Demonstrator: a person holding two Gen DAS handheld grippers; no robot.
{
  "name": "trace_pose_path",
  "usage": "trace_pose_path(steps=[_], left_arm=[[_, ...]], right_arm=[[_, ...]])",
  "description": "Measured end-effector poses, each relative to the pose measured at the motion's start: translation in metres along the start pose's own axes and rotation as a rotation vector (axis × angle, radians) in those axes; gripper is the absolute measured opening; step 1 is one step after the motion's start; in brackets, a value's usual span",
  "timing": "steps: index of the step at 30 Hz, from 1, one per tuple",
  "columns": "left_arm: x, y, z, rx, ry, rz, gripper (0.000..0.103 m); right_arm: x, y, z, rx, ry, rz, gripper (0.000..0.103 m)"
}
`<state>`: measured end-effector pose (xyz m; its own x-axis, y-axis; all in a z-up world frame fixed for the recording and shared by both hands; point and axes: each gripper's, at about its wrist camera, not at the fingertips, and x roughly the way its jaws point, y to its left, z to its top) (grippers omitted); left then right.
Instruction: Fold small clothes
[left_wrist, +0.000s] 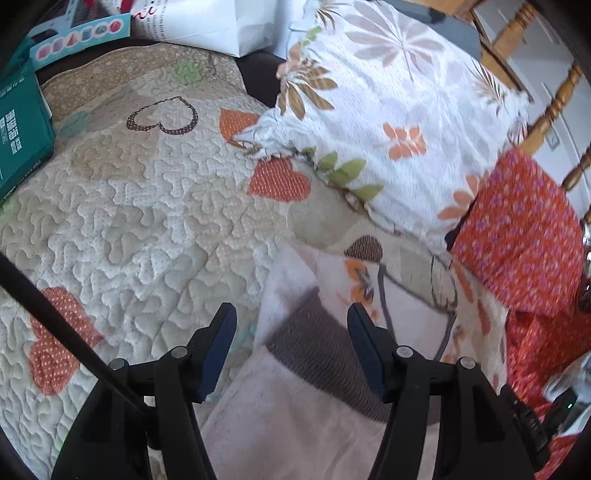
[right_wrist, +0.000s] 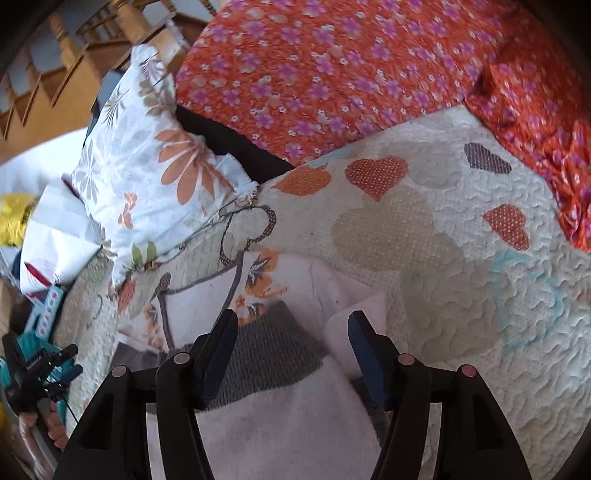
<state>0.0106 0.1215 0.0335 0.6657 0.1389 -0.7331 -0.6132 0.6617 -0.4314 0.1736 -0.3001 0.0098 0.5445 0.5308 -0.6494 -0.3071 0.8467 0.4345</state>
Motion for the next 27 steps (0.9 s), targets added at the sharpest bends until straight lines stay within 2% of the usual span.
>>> trace_pose_path(steps=[2,4,7,9,12,14,19,27], left_arm=[[0.001,-0.004,-0.008,0.027,0.014,0.015,0.062],[0.005,-0.009,-0.016,0.06,0.035,0.035,0.062],[0.014,-0.015,-0.029,0.118,0.083,0.065,0.062],[0.022,-0.019,-0.039,0.164,0.123,0.088,0.063],[0.036,-0.021,-0.053,0.229,0.196,0.144,0.063],[0.039,-0.019,-0.062,0.257,0.221,0.166,0.063],[0.027,-0.014,-0.078,0.328,0.198,0.203,0.066],[0.004,0.018,-0.099,0.302,0.177,0.19,0.068]], right_arm=[[0.002,0.008,-0.007,-0.025,0.023,0.014,0.065],[0.008,0.015,-0.014,-0.047,0.06,0.036,0.056],[0.019,0.023,-0.024,-0.073,0.114,0.053,0.055],[0.028,0.03,-0.032,-0.123,0.149,0.018,0.055],[0.036,0.033,-0.039,-0.191,0.167,-0.107,0.055],[0.036,0.033,-0.041,-0.221,0.166,-0.139,0.055],[0.021,0.041,-0.046,-0.283,0.117,-0.212,0.058],[-0.014,0.03,-0.066,-0.281,0.11,-0.219,0.058]])
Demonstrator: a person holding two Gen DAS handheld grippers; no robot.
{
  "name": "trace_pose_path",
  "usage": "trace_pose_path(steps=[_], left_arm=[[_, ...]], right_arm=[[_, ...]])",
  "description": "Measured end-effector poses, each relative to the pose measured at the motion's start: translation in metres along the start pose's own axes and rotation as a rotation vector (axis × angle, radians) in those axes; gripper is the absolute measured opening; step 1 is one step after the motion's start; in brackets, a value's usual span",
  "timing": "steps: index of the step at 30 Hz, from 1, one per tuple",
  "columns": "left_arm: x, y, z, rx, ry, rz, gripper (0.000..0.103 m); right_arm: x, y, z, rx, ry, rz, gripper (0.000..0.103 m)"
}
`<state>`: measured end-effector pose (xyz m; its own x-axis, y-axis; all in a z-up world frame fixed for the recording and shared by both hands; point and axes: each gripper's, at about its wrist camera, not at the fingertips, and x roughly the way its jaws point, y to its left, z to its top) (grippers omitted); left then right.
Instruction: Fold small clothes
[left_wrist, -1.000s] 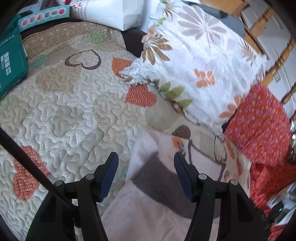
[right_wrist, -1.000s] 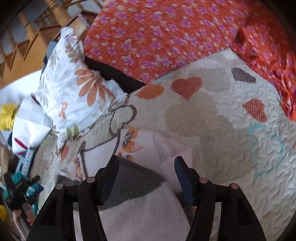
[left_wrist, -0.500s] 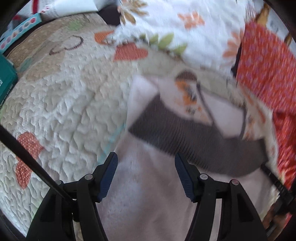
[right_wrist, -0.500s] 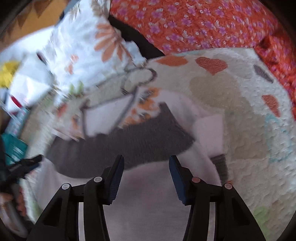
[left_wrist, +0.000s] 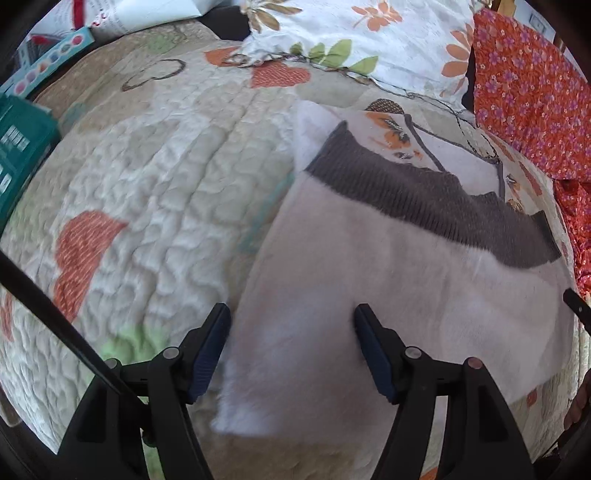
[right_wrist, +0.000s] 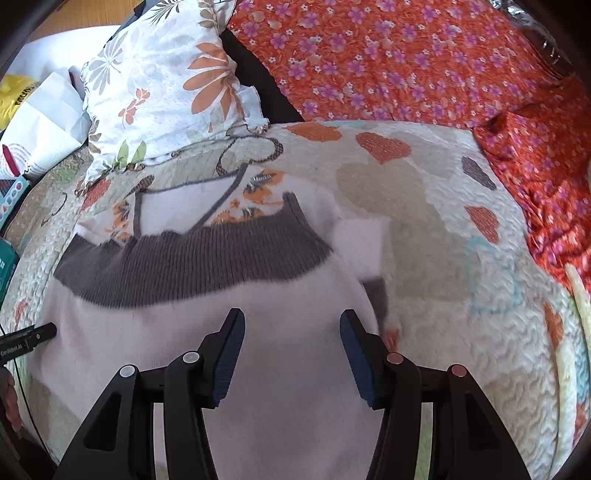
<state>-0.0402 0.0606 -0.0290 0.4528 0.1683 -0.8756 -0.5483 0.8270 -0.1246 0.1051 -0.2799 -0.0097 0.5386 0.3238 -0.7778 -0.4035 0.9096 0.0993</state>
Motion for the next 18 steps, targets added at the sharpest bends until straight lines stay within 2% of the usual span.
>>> trace_pose_path(steps=[4,8,10,13,18], left_arm=[[-0.013,0.013,-0.017,-0.006,-0.013,0.007,0.069],[-0.028,0.028,-0.036,-0.055,-0.004,0.034,0.069],[-0.039,0.031,-0.046,-0.07,-0.007,0.014,0.069],[-0.058,0.026,-0.058,-0.082,-0.017,-0.045,0.069],[-0.08,0.004,-0.069,-0.029,-0.074,-0.049,0.072]], right_arm=[[-0.006,-0.008,-0.019,0.001,0.039,-0.025,0.059],[-0.014,-0.02,-0.04,0.04,0.085,-0.051,0.059],[-0.022,-0.028,-0.049,0.08,0.089,-0.04,0.06],[-0.029,-0.034,-0.059,0.126,0.094,-0.025,0.061],[-0.037,-0.03,-0.069,0.139,0.093,-0.017,0.061]])
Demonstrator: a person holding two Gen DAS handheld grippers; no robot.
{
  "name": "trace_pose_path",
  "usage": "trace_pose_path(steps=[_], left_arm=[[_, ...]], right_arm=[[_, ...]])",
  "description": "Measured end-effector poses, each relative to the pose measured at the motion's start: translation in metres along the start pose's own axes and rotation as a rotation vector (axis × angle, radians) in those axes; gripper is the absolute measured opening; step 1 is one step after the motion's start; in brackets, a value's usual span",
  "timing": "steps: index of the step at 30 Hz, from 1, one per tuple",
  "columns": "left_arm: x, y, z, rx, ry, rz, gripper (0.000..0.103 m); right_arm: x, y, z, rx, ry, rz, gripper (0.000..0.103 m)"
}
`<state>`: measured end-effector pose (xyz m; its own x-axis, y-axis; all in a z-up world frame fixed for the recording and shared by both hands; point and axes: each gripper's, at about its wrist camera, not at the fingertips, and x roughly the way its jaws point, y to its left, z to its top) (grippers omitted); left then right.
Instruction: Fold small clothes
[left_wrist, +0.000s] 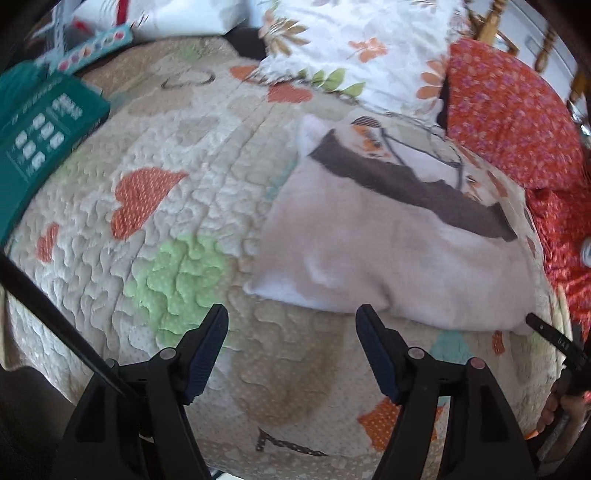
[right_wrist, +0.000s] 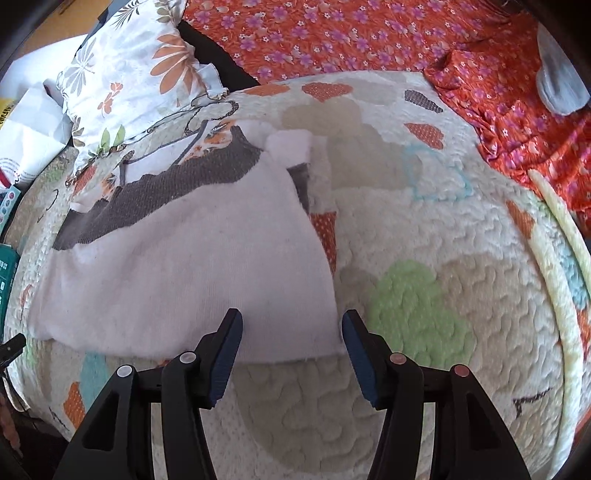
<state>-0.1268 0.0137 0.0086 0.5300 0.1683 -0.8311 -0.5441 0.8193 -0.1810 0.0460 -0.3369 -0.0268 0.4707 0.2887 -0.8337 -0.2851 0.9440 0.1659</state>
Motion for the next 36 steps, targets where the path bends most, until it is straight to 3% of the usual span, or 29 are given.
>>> trace_pose_path(steps=[5,12,15,19,24,26,28,33,36], left_arm=[[0.004,-0.027,-0.011,0.097,-0.039,0.028,0.073],[0.03,-0.049,-0.029,0.155,0.01,0.016,0.073],[0.035,-0.055,-0.031,0.162,0.02,0.005,0.073],[0.032,-0.064,-0.032,0.186,-0.014,-0.009,0.073],[0.034,-0.071,-0.033,0.219,-0.041,-0.001,0.073],[0.038,-0.07,-0.032,0.208,-0.029,-0.007,0.073],[0.041,-0.071,-0.031,0.199,-0.016,-0.014,0.073],[0.038,-0.076,-0.034,0.206,-0.026,-0.02,0.073],[0.034,-0.077,-0.037,0.216,-0.036,-0.022,0.073]], right_arm=[[-0.013,0.014,-0.005,-0.035,-0.063,0.006,0.061],[-0.02,0.035,0.008,-0.078,-0.169,0.04,0.06],[-0.01,0.048,0.034,-0.13,-0.176,0.064,0.042],[0.016,0.053,0.071,-0.131,-0.171,0.085,0.042],[0.067,0.027,0.096,-0.067,-0.084,0.101,0.038],[0.07,0.013,0.095,-0.039,-0.114,0.009,0.032],[0.066,0.001,0.095,-0.002,-0.138,-0.127,0.046],[0.038,0.002,0.085,-0.036,-0.182,-0.089,0.046],[0.023,0.017,0.067,-0.092,-0.168,-0.015,0.046]])
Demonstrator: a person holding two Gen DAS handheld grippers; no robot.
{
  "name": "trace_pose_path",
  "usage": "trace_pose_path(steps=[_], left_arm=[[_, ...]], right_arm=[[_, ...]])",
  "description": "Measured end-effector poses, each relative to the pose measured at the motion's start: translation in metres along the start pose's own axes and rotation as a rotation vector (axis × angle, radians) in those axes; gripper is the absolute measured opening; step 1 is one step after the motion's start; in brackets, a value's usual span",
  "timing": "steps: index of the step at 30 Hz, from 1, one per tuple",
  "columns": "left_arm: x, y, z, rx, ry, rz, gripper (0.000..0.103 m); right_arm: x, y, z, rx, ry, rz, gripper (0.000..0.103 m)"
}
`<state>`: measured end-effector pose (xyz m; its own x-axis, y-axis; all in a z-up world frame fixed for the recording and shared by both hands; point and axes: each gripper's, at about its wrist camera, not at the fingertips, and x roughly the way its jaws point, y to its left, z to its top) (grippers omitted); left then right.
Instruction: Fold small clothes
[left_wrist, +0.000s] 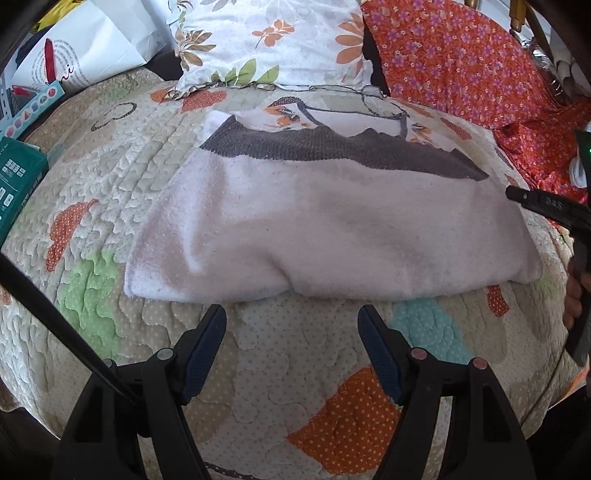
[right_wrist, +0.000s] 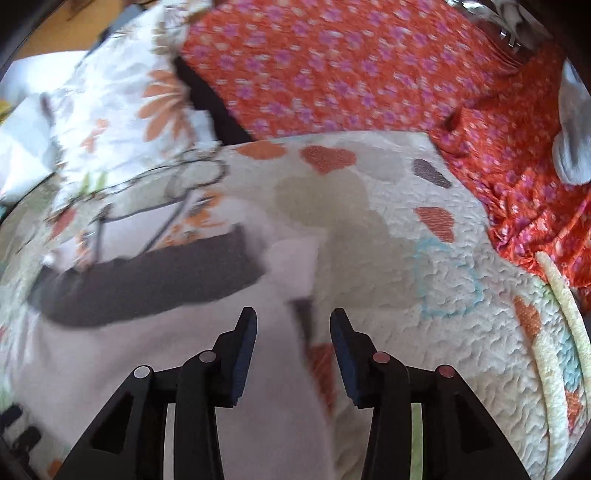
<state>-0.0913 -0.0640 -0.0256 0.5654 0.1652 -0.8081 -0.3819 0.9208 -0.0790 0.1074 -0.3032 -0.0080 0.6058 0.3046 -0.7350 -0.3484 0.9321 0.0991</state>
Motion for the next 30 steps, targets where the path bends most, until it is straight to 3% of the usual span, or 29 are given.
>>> trace_pose_path(steps=[4,7,13,22,30], left_arm=[[0.0,0.001,-0.008,0.006,0.016,-0.001,0.073],[-0.001,0.0,-0.014,0.012,0.023,0.004,0.073],[-0.003,-0.005,-0.028,0.044,0.037,0.002,0.073],[0.003,-0.017,-0.035,0.09,0.044,0.058,0.077],[0.007,-0.019,-0.036,0.083,0.056,0.069,0.085]], right_arm=[[-0.006,0.033,-0.034,-0.099,0.084,0.116,0.044],[0.005,0.049,-0.064,-0.176,0.191,0.054,0.044],[-0.016,0.032,-0.079,-0.107,0.231,0.043,0.044],[-0.06,0.031,-0.115,-0.062,0.135,0.042,0.046],[-0.05,0.038,-0.13,-0.098,0.165,0.031,0.052]])
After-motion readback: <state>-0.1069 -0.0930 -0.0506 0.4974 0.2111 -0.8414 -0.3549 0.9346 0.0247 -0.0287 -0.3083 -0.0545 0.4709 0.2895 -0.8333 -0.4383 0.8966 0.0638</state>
